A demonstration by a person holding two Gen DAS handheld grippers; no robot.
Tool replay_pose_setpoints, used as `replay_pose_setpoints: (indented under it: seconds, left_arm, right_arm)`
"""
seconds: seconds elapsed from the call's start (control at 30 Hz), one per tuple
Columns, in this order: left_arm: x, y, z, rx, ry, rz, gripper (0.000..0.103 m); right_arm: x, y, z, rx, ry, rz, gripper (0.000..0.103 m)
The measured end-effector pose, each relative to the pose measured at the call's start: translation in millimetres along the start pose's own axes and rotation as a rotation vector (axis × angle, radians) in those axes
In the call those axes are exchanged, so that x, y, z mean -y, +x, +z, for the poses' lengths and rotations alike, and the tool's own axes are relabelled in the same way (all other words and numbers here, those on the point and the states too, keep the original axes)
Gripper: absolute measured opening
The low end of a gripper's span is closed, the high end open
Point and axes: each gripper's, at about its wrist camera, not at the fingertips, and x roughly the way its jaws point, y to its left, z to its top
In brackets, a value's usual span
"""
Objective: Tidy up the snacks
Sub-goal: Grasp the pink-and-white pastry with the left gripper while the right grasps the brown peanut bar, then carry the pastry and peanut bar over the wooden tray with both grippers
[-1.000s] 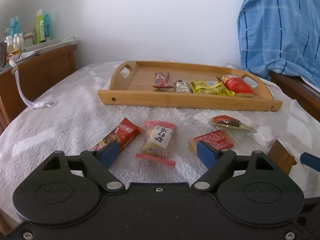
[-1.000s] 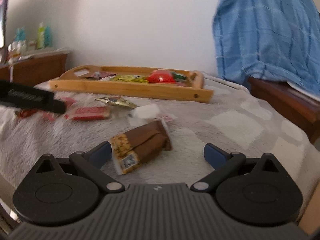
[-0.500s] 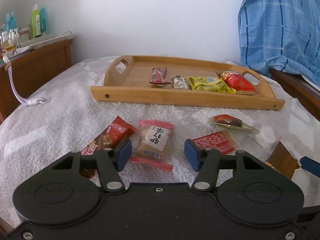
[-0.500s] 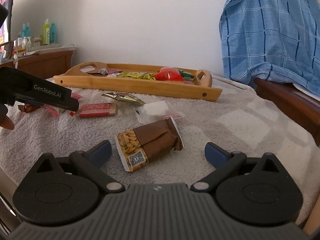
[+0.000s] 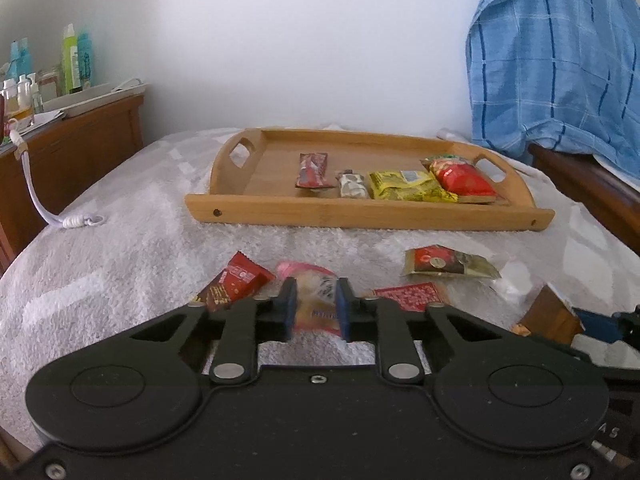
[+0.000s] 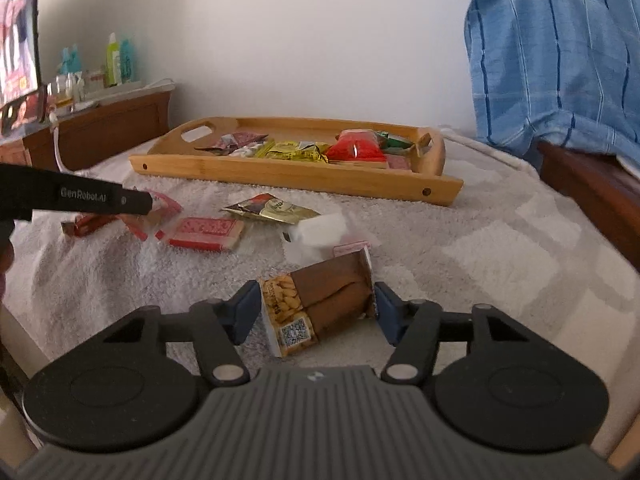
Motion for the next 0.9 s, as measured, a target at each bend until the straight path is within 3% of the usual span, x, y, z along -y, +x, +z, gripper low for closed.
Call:
replay_pose_setpoints:
  seconds: [0.1,0.2,0.23,0.3,0.43,0.47,0.57,0.73,0.77,0.8,0.9]
  left_arm:
    - [0.7,-1.3,-0.8,-0.011,0.002,-0.007,0.009]
    - [5.0,-1.8,-3.5,0.001,0.038,0.024,0.013]
    - [6.8,-2.3,-4.3,0.008,0.054,0.043,0.024]
    - [8.1,-2.4,-6.0,0.022,0.067,0.075,0.043]
    - [4.2,6.2,-7.7,-0.004,0.055,0.078,0.048]
    - [2.5,10.5,-8.6,-0.021,0.045,0.067,0.049]
    - [-0.4,17.3,-7.4,-0.048,0.007,0.026,0.047]
    - [-0.5,21.5,-4.3,-0.065,-0.026,0.008,0.028]
    - [-0.9,20.4,-3.3,-0.069,-0.032,0.007,0.028]
    - [-1.8,18.9,-2.4,-0.071,-0.042,0.001,0.027]
    - [-3.3,13.0,0.0,-0.065,-0.053,-0.004,0.027]
  right_arm:
    - [3.4,-5.1,2.4,0.005,0.018,-0.006,0.046]
    - [6.4,-8.0,2.1,0.009,0.029,-0.021,0.047]
    - [6.7,-8.7,1.6,0.011,0.027,-0.021,0.058]
    - [6.0,-10.6,0.9,0.021,0.021,-0.020,0.066]
    - [-1.0,-12.1,-1.1,0.058,-0.024,-0.030,0.094]
    - [-3.3,-11.4,-1.9,0.070,-0.043,-0.046,0.096]
    - [-7.6,-5.9,-2.3,0.075,-0.088,-0.051,0.096]
    - [-12.8,3.5,-5.9,0.069,-0.128,-0.029,0.094]
    - [-14.0,6.1,-6.8,0.055,-0.134,-0.021,0.086]
    - [-14.8,7.1,-7.3,0.044,-0.134,-0.007,0.070]
    - [-21.5,4.6,-1.5,0.030,-0.153,-0.005,0.064]
